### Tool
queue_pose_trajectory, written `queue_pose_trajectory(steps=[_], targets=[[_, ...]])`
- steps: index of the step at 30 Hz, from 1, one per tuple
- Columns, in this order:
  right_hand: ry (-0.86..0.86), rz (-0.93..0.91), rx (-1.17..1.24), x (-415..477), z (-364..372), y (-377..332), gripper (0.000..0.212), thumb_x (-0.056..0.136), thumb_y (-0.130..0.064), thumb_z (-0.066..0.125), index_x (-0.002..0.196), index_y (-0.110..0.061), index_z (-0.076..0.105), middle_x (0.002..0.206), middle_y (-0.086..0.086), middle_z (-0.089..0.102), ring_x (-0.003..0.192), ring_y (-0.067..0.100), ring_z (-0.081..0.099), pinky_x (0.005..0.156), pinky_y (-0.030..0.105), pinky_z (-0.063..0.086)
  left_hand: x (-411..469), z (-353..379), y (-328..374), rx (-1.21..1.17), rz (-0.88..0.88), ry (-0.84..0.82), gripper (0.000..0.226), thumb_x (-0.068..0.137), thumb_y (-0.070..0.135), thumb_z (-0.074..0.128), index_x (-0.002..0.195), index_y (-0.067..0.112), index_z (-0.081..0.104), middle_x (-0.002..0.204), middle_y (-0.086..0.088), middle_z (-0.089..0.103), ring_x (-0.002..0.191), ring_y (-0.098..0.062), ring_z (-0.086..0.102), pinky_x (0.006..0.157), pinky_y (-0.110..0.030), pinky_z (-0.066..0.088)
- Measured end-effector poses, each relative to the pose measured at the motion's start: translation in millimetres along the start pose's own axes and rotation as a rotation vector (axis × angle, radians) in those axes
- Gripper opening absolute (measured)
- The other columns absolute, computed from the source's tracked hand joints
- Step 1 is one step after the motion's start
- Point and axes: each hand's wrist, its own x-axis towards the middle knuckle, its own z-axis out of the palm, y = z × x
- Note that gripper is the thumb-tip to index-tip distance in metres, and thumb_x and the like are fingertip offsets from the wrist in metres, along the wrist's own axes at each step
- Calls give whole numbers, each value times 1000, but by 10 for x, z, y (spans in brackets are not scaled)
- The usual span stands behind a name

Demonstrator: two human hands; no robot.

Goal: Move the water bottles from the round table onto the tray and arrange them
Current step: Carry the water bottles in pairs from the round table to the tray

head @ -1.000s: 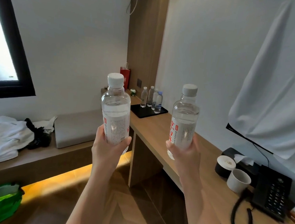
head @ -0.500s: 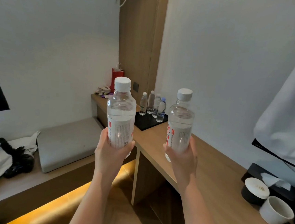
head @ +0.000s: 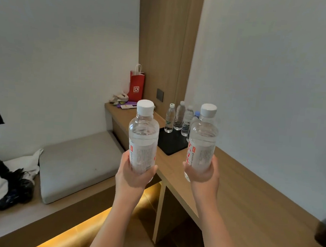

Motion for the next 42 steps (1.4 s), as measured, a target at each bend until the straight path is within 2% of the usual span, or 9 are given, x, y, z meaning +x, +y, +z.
queue_pose_trajectory(steps=[5, 10, 14, 19, 25, 32, 35, 39, 42], targets=[[-6, -3, -31, 882, 412, 167, 71, 75, -26, 84, 133, -39, 45, 123, -12, 55, 115, 12, 52, 69, 13, 47, 879, 343, -237, 13, -17, -8, 69, 70, 32, 83, 127, 38, 43, 111, 20, 55, 108, -5, 53, 77, -29, 56], [-18, -20, -44, 1746, 749, 191, 70, 74, -25, 85, 132, -33, 47, 124, -9, 58, 117, 16, 55, 75, 19, 50, 1710, 685, -282, 23, 11, 1, 73, 68, 33, 83, 129, 33, 43, 113, 18, 55, 109, -4, 52, 78, -20, 50], [-24, -15, -58, 2175, 937, 277, 67, 73, -26, 85, 128, -33, 48, 121, -11, 58, 114, 12, 55, 71, 13, 46, 2181, 901, -388, 14, 6, -11, 74, 69, 29, 84, 131, 31, 43, 119, 14, 54, 113, -6, 50, 86, -28, 51], [-2, 18, -100, 2550, 1088, 521, 63, 72, -24, 86, 123, -30, 50, 117, -11, 60, 111, 11, 57, 73, 17, 52, 2706, 1183, -636, -6, -38, -72, 73, 70, 23, 84, 125, 41, 38, 110, 27, 49, 108, -1, 47, 75, -13, 44], [93, 89, -104, 2948, 1306, 906, 62, 70, -20, 87, 120, -30, 51, 117, -5, 60, 107, 9, 58, 85, 30, 53, 3389, 1563, -1119, 17, -97, -238, 70, 70, 25, 82, 123, 40, 39, 107, 27, 52, 100, 6, 52, 61, -8, 44], [226, 207, -139, 3566, 1773, 1338, 67, 71, -15, 86, 123, -30, 47, 120, -6, 60, 111, 12, 58, 92, 35, 53, 4294, 2061, -1772, 48, -158, -498, 66, 69, 23, 81, 119, 37, 41, 104, 19, 56, 97, 3, 56, 66, -13, 44], [293, 240, -146, 3735, 1946, 1526, 65, 70, -14, 87, 113, -41, 47, 114, -15, 61, 106, 0, 59, 85, 25, 52, 4578, 2199, -2020, 59, -168, -608, 66, 68, 22, 81, 118, 40, 41, 107, 19, 56, 98, 5, 55, 71, -13, 45], [355, 331, -178, 3783, 2141, 1825, 62, 67, -17, 88, 106, -46, 49, 108, -19, 63, 98, -5, 61, 78, 20, 51, 4759, 2333, -2387, 97, -221, -672, 66, 64, 21, 85, 119, 29, 49, 113, 7, 50, 106, -8, 53, 89, -31, 48], [398, 394, -208, 3753, 2250, 2067, 65, 66, -12, 87, 108, -44, 49, 109, -18, 63, 100, -2, 60, 80, 19, 49, 4826, 2400, -2627, 142, -266, -750, 65, 60, 24, 86, 118, 20, 57, 112, 0, 55, 104, -17, 57, 90, -43, 51]])
